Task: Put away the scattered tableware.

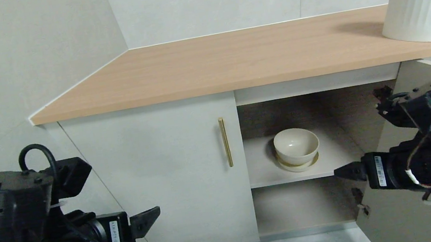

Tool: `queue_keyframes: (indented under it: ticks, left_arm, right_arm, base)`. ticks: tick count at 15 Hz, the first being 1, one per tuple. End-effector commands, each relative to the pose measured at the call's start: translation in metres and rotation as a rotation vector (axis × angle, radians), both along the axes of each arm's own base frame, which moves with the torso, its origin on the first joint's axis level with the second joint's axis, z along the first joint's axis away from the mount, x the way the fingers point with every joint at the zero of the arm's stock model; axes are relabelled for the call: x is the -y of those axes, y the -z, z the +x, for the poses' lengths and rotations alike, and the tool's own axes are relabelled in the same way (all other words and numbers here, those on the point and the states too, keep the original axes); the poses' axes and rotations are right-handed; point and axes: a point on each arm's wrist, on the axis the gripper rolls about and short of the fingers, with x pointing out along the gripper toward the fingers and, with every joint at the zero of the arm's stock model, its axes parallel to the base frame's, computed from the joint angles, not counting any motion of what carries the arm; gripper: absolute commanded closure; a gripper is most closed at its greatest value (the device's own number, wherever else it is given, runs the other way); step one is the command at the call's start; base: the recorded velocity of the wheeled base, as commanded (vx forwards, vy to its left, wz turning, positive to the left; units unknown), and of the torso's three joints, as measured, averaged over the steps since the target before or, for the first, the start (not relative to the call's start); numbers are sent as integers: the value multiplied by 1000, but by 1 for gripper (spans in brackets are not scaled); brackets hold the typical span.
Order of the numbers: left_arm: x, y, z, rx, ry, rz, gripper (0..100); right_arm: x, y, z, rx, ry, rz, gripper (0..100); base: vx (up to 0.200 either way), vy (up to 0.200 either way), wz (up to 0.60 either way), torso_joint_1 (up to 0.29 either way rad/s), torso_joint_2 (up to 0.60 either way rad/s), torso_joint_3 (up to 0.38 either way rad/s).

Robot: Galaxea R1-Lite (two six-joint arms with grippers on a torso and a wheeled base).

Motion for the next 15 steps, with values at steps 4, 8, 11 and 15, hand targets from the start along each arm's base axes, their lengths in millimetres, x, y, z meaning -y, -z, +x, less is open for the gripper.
queue_keyframes:
  ticks: [4,8,11,15]
  left_arm:
    - [-7,-3,-6,19,-16,-11,0]
    - [-4,5,-1,-14,-21,0,0]
    - [-2,8,1,-31,-19,10,0]
    - [-2,9,1,-34,-19,12,0]
  right_arm:
    - [9,-5,-25,32,-25,9,0]
    - [8,-1,-24,21,-24,-1,0]
    - [8,0,-24,17,-24,-3,0]
    - [8,1,-24,12,-25,-8,0]
  base:
    - [0,0,0,0,0,0]
    - [-50,0,0,-1,1,4]
    - [-200,0,0,10,1,-1]
    - [-200,0,0,-2,7,0]
